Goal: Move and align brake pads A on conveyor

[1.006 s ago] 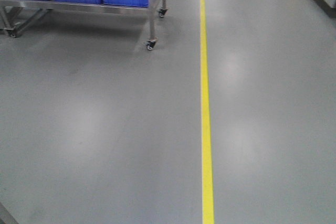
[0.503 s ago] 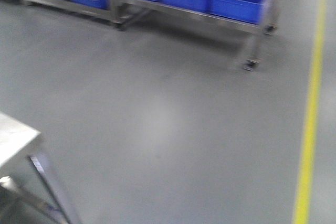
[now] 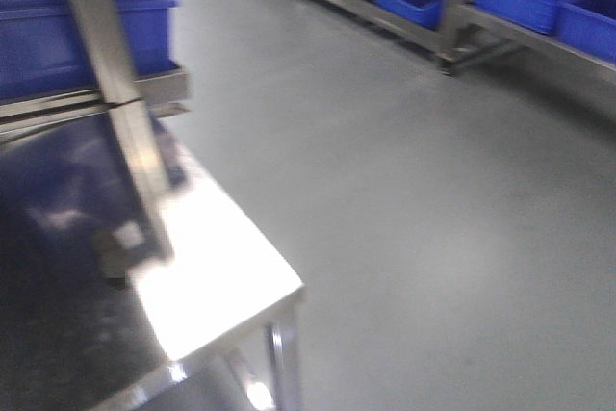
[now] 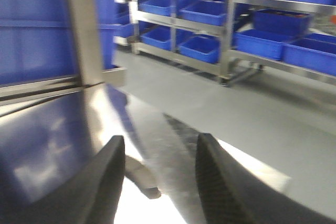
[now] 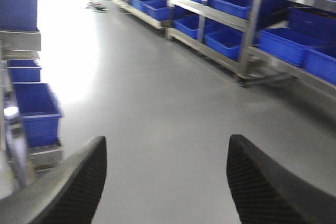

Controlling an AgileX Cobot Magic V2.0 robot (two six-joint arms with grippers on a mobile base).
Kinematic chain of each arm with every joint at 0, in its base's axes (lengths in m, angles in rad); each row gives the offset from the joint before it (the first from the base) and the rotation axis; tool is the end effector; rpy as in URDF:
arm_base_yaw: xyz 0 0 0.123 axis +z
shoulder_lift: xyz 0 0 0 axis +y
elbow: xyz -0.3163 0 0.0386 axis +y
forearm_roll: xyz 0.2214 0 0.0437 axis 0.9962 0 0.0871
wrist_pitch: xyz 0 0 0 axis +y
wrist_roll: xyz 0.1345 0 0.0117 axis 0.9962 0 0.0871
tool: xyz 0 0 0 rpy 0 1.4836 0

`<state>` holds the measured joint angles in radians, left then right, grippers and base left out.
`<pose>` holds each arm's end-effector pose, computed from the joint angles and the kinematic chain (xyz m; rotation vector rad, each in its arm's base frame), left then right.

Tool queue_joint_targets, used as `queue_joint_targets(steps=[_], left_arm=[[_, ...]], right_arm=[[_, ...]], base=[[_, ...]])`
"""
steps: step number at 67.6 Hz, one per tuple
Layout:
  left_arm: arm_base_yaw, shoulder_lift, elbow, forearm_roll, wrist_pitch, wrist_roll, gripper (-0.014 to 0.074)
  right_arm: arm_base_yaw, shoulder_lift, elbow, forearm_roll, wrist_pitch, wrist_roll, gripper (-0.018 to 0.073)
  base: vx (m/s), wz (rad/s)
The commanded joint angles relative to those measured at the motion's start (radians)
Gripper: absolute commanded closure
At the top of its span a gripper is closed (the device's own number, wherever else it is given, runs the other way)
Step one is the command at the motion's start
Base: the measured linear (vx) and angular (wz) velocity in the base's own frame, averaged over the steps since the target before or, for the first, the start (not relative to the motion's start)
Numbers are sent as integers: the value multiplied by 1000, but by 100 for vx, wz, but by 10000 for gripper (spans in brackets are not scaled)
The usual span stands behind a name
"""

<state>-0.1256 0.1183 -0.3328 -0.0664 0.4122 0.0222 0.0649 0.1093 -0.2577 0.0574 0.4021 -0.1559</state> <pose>0.0309 -0.0075 0.2737 0.0931 1.6800 -0.1459 0.0351 0.0053 0.2495 -0.1621 1.7291 -0.0086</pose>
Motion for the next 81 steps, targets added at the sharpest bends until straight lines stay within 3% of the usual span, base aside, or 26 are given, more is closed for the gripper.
queue_joint_targets(steps=[1, 44, 81], left_arm=[[-4, 16, -23, -8, -79, -3, 297], [-4, 16, -23, -8, -79, -3, 297], [-4, 16, -23, -8, -79, -3, 297]], right_arm=[[-4, 11, -27, -6, -70, 0, 92], [-4, 11, -27, -7, -70, -1, 92], [-4, 11, -27, -7, -70, -1, 92]], base=[[25, 90], [19, 83], [1, 7]])
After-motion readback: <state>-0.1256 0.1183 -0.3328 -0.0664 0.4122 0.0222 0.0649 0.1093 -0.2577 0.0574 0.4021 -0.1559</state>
